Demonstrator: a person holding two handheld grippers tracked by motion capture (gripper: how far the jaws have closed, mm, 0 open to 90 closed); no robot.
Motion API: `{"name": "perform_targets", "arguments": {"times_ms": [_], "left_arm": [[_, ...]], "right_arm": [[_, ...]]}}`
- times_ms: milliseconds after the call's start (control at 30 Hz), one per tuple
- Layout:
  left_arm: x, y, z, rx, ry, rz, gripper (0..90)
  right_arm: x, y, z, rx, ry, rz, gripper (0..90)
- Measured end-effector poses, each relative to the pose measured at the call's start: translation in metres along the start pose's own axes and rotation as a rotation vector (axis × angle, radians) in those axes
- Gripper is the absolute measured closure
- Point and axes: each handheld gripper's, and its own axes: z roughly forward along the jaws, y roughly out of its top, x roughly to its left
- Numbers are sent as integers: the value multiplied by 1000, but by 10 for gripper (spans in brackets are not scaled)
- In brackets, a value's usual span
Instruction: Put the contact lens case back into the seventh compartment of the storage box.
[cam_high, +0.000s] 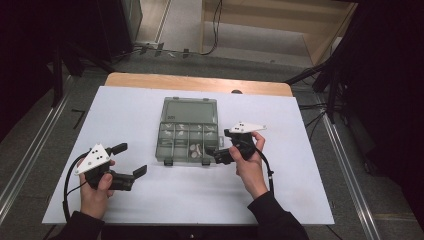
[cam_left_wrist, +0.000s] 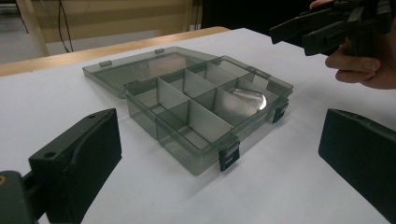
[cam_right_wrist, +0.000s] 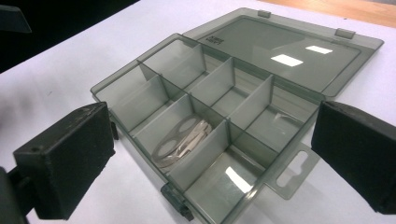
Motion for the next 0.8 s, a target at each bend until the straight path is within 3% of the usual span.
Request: {"name": "perform_targets", "arguments": {"times_ms": [333,600,800], "left_arm": [[3,18,17,-4,-25,2,0],[8,31,31,10,-18,26,0],[13,37,38,3,-24,8,0]], "right_arm": [[-7,1,-4,-13,-16,16,0],[-14,3,-10,-25,-28,35,0],[-18,5,-12,-31,-40,44,0]]}}
